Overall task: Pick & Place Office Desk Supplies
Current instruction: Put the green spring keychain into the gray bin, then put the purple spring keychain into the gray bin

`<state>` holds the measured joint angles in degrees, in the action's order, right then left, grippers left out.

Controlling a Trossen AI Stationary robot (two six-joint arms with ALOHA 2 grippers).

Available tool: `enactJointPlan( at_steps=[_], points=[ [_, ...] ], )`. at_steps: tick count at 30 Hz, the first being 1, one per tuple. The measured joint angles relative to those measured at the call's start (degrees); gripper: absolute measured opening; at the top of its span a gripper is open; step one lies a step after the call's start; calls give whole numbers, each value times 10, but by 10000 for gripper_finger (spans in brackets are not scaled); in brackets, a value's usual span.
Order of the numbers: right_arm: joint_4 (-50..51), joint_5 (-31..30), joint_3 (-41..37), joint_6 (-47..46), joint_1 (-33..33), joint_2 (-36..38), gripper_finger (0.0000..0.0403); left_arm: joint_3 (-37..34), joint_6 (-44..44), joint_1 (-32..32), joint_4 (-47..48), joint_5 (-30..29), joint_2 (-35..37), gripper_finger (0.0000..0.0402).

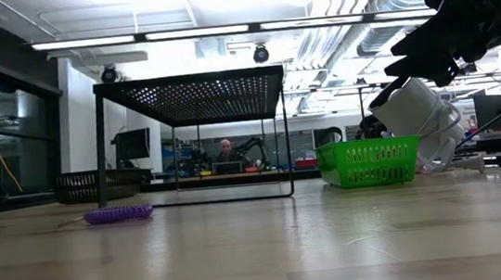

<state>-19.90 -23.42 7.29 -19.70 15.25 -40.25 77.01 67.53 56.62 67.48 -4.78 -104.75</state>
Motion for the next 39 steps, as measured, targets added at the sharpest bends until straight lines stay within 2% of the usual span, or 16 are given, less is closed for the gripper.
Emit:
enactJointPlan(
  at_steps=[4,9,15,20,26,32,39],
  points=[
    [0,0,0,0,0,0,223,0,0,0,0,0,0,97],
    [0,0,0,0,0,0,223,0,-19,-4,2,1,4,101],
    [0,0,0,0,0,0,223,2,-50,-30,23,-1,63,102],
    [0,0,0,0,0,0,223,2,-61,-53,24,-42,112,102],
    [0,0,0,0,0,0,223,2,-97,-75,19,-81,120,102],
    [0,0,0,0,0,0,223,2,-190,-131,-44,-124,120,102],
    [0,0,0,0,0,0,223,2,-331,-228,-87,-118,120,102]
  ],
)
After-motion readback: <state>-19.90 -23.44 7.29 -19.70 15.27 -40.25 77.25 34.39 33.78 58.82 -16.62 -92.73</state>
